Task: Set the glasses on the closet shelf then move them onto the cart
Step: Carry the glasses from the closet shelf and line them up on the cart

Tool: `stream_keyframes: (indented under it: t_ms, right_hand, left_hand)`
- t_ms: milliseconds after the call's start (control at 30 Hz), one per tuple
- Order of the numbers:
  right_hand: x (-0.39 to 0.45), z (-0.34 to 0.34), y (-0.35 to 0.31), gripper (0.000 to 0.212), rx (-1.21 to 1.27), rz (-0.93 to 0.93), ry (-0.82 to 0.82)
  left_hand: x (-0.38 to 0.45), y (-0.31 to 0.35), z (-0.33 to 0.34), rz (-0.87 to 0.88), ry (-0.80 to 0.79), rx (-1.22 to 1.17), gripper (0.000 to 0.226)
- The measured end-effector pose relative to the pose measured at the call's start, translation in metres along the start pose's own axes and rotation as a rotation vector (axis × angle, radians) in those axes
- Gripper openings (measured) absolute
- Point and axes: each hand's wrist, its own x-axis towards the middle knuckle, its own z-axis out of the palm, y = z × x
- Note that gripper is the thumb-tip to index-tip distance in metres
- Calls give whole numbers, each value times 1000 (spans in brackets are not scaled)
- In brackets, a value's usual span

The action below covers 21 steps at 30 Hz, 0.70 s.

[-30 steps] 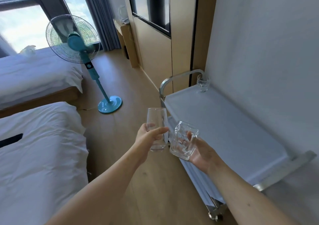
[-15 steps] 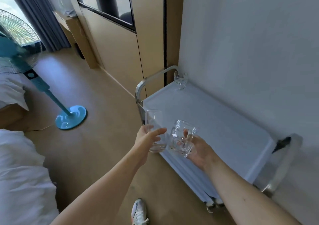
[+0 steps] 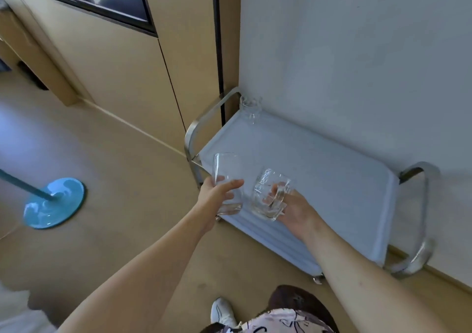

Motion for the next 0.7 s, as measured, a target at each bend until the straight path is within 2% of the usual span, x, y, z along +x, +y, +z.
stream_keyframes:
  t_ms: [33,167,267,367,400,467,533,700]
  right_hand:
    - [1,3,0,44,5,-2,18]
    - [10,9,-4,29,-28,-38,69]
    - [24,9,-10,28,-107,-40,160]
    - [47,10,-20,24,-192,-92,212]
    - [57,9,-24,33,-236,-100,228]
    - [78,5,-33,67,-335,-110,271]
    - [103,-3,-41,90,-413,-128,301]
    - [155,-17,-67,95,-648,-198,385]
  left_hand:
    - [6,2,-1,-10,-16,-4,99]
    - [26,12,0,-34,-49,23,98]
    - [42,20,4,-47,-38,72,104]
    - [63,29,10,-54,-56,65,89]
    - [70,32,11,-55,-58,70,86]
    - [88,38,16,-62,-49,88,88]
    - [110,44,21,-63,-35,90,82]
    - [164,68,36,-21,25,125,68]
